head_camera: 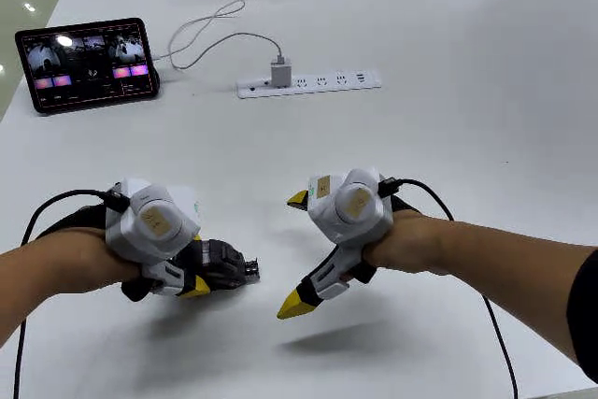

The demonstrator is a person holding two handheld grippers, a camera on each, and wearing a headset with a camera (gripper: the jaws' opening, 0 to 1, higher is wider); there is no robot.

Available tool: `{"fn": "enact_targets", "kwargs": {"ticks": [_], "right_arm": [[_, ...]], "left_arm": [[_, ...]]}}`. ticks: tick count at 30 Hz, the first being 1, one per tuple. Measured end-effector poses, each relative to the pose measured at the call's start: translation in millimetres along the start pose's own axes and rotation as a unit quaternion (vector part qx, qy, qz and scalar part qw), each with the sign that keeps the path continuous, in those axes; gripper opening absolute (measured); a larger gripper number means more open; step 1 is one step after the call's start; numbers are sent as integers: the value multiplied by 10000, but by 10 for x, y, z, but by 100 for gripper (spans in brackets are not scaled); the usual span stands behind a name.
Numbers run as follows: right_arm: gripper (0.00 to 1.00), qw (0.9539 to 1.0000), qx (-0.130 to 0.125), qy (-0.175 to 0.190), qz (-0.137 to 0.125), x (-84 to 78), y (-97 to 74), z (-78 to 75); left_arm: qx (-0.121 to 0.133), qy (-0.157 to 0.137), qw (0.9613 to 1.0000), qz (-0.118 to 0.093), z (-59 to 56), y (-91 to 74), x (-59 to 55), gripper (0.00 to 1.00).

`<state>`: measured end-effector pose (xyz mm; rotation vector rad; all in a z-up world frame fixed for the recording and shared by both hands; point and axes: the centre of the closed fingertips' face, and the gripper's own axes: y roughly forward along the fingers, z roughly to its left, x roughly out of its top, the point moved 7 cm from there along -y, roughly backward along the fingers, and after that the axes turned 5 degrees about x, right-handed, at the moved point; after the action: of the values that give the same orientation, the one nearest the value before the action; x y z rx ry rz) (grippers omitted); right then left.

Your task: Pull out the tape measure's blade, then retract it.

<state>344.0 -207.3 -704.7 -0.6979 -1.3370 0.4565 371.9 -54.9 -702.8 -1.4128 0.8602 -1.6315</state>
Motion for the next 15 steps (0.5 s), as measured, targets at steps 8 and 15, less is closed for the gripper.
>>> {"fn": "enact_targets", "kwargs": {"ticks": [8,15], "right_arm": [[77,9998,135,-67,90,6,92,-18],[52,9989,312,-234,246,22,215,-28]], "left_arm": [[-27,5,9998,-187,14,4,-17,32],[-30,-40,9998,-184,9,7,-15,32]]}}
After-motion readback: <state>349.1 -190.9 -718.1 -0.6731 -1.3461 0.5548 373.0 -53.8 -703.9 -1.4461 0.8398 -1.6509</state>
